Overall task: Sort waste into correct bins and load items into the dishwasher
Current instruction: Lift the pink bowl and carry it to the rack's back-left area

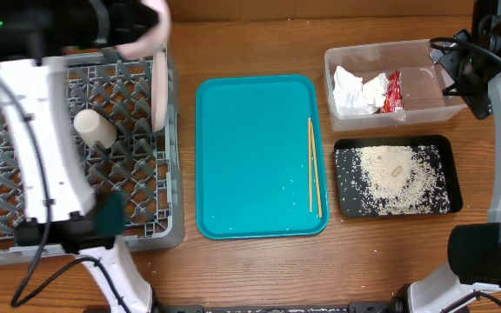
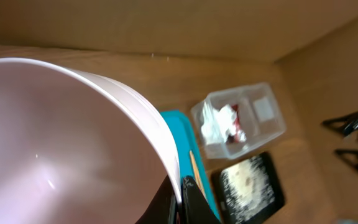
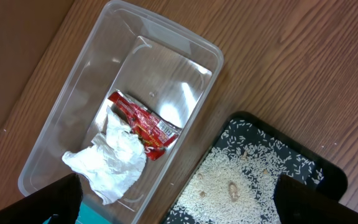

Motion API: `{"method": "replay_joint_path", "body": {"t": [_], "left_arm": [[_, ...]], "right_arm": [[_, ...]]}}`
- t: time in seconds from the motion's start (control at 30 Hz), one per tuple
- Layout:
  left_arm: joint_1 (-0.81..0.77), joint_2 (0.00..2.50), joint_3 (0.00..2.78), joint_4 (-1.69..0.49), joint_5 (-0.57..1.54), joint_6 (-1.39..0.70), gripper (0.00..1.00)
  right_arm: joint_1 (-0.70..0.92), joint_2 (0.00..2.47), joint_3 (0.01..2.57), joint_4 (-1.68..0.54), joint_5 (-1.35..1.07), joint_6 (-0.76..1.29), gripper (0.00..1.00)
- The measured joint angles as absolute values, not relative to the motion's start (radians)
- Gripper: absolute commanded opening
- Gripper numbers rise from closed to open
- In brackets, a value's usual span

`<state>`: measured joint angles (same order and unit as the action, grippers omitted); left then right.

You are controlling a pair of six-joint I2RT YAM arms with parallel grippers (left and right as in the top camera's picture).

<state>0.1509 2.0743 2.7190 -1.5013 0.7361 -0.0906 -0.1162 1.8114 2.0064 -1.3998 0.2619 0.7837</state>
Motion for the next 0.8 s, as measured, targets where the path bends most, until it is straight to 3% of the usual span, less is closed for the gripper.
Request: {"method": "replay_joint_path", "body": {"t": [0.4, 0.8], "left_arm": [[0.523, 2.283, 2.719, -1.494, 1.044, -0.058, 0.04], [0.591, 2.559, 2.714, -1.390, 1.336, -0.023, 0.04]], "right_arm": [[-0.116, 1.811, 2.006, -1.399, 0.262, 0.784, 1.00], [-0.116, 1.811, 2.006, -1.399, 0.262, 0.784, 1.00]]}}
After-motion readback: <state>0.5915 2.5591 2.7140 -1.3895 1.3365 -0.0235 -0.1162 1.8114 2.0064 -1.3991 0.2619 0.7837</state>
